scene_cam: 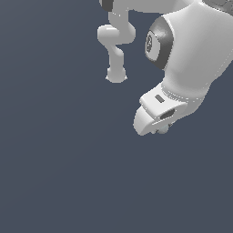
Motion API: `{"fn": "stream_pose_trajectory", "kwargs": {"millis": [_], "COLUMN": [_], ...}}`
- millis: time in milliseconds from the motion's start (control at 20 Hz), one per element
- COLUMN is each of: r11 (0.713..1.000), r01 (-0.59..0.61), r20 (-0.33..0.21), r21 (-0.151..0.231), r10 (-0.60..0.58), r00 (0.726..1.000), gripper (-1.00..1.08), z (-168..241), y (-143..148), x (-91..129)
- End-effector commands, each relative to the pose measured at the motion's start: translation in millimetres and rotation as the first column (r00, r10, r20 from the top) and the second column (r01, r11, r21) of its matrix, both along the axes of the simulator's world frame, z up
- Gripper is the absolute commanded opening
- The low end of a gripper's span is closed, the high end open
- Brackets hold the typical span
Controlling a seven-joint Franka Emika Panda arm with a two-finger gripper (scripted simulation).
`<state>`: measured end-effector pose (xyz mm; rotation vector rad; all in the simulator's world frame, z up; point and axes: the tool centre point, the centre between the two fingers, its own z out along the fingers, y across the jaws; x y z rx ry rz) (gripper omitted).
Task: Pick up the object and move it to a goal position.
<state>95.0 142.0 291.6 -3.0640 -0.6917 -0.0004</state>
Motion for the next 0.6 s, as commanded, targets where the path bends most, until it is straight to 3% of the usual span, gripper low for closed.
{"fn": "stream_pose_trajectory", "kwargs": {"millis": [0, 550], "r11": [1.000, 1.000], "r01": [0.000, 0.000], "r20": [0.000, 0.000], "r21": [0.000, 0.000], "r10": [0.000, 0.000], "r00": [1.000, 1.000], "gripper": [-1.00, -1.00], "z": [5.4, 13.3], "y": [3.4, 9.2], "x": [4.2, 11.2]}}
